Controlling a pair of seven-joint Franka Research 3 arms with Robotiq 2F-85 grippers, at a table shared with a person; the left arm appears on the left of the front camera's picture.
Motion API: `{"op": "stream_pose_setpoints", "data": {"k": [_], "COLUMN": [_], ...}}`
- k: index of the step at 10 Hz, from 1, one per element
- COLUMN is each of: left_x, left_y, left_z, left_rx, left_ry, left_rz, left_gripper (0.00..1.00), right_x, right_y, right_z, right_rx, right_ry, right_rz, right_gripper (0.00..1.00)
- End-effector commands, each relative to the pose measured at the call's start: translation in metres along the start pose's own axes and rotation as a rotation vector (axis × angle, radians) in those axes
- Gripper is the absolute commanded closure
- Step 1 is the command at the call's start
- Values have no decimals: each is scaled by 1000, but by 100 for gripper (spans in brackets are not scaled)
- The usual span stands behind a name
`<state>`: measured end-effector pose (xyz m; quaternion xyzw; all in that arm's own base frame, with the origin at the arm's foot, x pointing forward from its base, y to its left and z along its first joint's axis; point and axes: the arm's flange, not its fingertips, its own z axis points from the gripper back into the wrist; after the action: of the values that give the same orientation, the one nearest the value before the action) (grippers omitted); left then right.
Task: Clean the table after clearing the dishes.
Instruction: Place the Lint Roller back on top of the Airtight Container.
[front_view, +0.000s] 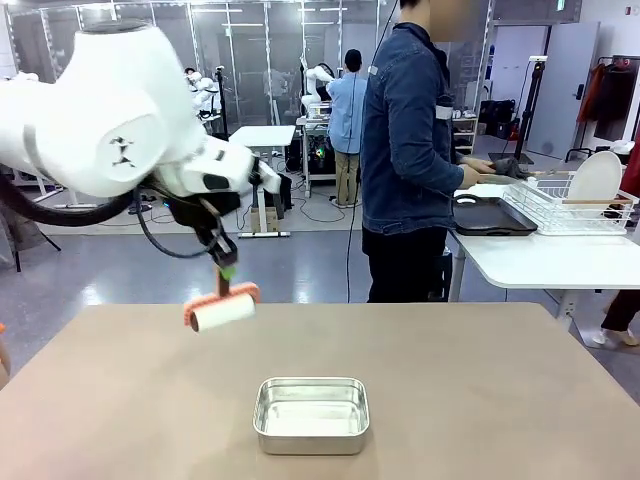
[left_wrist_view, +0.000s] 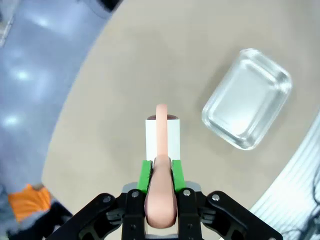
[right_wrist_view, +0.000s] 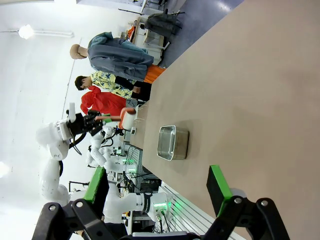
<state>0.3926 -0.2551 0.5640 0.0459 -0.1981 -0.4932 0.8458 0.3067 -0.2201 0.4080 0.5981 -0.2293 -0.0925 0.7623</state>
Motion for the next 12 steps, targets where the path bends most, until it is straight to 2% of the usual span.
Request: {"op": "stream_pose_setpoints", "data": {"k": [1,2,3,5,6,7,8,10,11,12], "left_x": [15,33,45,58,62,67,61,61,64,67], "left_y": [-31,-60,-80,-107,-107,-100,-122,-122,-116,-98], "left_z": [-9,-12,-18,-34,-43,-45,-40,-40,-49,-58], "left_rx": [-49,-109,-161,-242,-259,-169,-236,-236,-234,-344], "left_ry": [-10,-62,-68,-80,-88,-72,-59,-59,-57,-73], "left_rz": [-252,-367,-428,-483,-475,-446,-478,-478,-469,-508], "left_gripper": [80,80,80,80,80,80,80,80,80,80], "right_x": [0,0,0,0,0,0,0,0,0,0], "right_y": [3,3,3,3,3,3,3,3,3,3], "right_z": [0,0,0,0,0,0,0,0,0,0], "right_rx": [6,6,6,6,6,6,6,6,6,6], "right_ry": [-4,-4,-4,-4,-4,-4,-4,-4,-4,-4], "right_rz": [7,7,7,7,7,7,7,7,7,7], "right_gripper": [0,0,0,0,0,0,0,0,0,0]}}
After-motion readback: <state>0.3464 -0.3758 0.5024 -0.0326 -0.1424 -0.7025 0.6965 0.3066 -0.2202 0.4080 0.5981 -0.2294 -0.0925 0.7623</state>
